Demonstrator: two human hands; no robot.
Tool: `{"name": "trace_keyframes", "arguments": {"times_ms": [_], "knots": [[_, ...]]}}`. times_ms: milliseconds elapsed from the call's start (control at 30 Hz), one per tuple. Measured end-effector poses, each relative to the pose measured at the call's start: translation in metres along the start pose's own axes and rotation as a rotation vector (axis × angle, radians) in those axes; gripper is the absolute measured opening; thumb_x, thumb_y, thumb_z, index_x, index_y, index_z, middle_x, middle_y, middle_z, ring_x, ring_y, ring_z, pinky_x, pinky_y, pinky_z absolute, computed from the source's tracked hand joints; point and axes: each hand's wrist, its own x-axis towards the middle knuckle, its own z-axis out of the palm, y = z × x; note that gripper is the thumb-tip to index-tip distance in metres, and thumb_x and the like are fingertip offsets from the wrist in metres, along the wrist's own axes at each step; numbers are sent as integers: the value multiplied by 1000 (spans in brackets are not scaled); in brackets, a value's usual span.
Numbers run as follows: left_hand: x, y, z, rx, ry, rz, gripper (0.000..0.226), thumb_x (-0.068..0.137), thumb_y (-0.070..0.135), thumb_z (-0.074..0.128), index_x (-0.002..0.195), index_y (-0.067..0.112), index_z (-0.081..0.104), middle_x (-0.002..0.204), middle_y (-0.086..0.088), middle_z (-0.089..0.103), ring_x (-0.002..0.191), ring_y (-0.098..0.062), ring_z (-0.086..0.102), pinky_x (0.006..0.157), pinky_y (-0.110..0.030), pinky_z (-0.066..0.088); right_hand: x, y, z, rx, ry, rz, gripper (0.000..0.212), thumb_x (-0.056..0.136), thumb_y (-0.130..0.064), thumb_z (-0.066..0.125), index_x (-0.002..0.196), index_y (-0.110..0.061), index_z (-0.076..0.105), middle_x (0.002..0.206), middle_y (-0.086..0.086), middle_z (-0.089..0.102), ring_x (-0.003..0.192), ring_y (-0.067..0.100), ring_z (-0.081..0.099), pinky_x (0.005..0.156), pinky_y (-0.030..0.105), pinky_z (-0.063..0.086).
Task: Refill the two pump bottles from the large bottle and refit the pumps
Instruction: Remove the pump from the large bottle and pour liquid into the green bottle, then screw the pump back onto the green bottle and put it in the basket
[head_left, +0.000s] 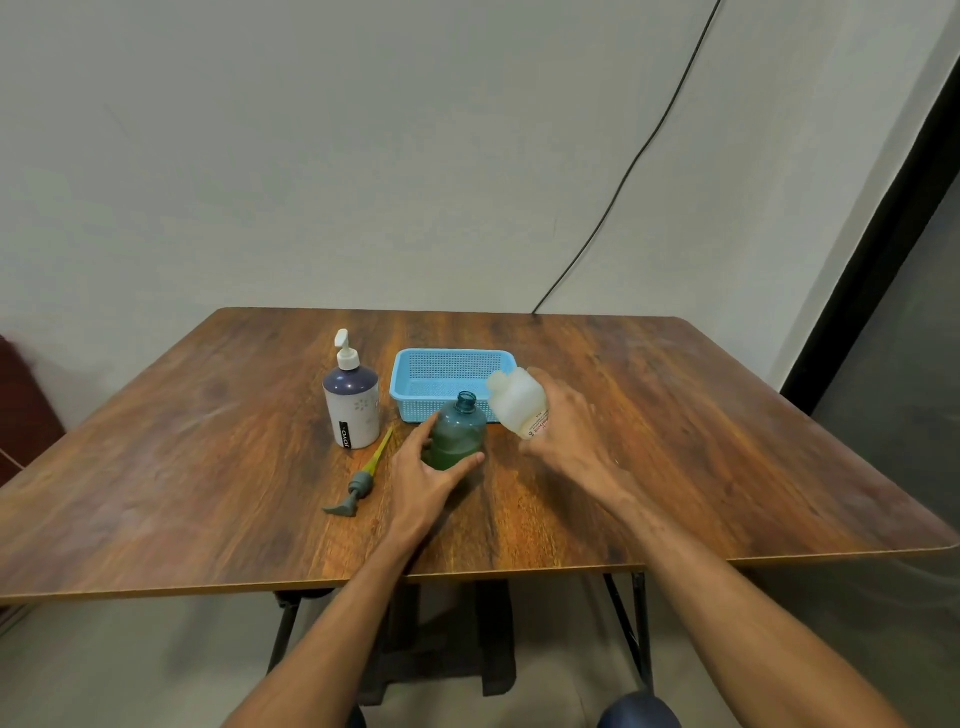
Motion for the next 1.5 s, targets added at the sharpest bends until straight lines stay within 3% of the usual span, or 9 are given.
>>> {"name": "trace_keyframes", "arguments": {"times_ms": [100,200,367,467,667,1100,1200,1333,1500], "knots": [[-1,1,0,-12,7,-22,90,70,45,88,146,19,47,133,8,59,115,-10,57,100,-34,52,-5,6,5,188,70,24,99,55,-18,94,143,-25,48,118,-7,60,102,14,56,77,25,46],[-1,0,-1,-10,1,-31,87,70,48,87,143,21,49,134,7,59,114,-9,58,100,-36,52,-13,11,8,331,114,79,97,57,-18,93,142,-25,48,115,-9,60,100,14,61,76,30,56],[-3,2,-2,7,-11,-31,83,69,52,86,138,28,50,126,20,55,104,13,55,86,-11,43,-25,12,20,545,151,147,94,62,-15,92,143,-27,46,122,-9,61,106,8,62,69,13,53],[-3,1,-2,23,-10,-31,79,69,51,87,135,32,50,120,25,54,103,23,51,83,-7,42,-31,12,27,624,184,195,93,63,-11,92,143,-26,46,123,-9,61,108,8,62,72,13,54],[-1,-1,1,34,-47,-40,83,71,48,86,141,25,47,132,13,55,115,-2,54,93,-17,43,-31,18,31,735,195,261,89,67,-11,92,143,-21,46,125,-2,62,110,12,63,80,21,58],[-9,6,-4,-8,-126,-86,91,75,39,86,149,23,37,146,2,51,128,-11,51,102,-26,44,-53,12,24,731,197,313,110,70,-26,92,156,-25,23,145,-5,45,126,9,45,100,32,47],[-21,8,-10,-23,-65,-75,96,73,39,88,151,23,34,148,3,48,131,-13,50,105,-29,46,-68,2,24,629,385,353,93,75,-28,88,150,-27,33,144,-9,42,126,7,44,98,30,45],[-42,10,-21,43,99,18,84,79,38,84,149,25,38,149,3,46,133,-13,48,108,-36,44,-89,-24,32,546,640,236,44,82,-22,80,114,-29,52,111,-14,51,101,11,58,77,35,57],[-45,7,-50,237,213,124,56,86,30,77,136,22,51,134,7,50,123,-8,50,104,-40,51,-95,-47,62,616,426,60,28,84,-16,76,102,-28,58,96,-15,56,90,9,58,75,29,53]]}}
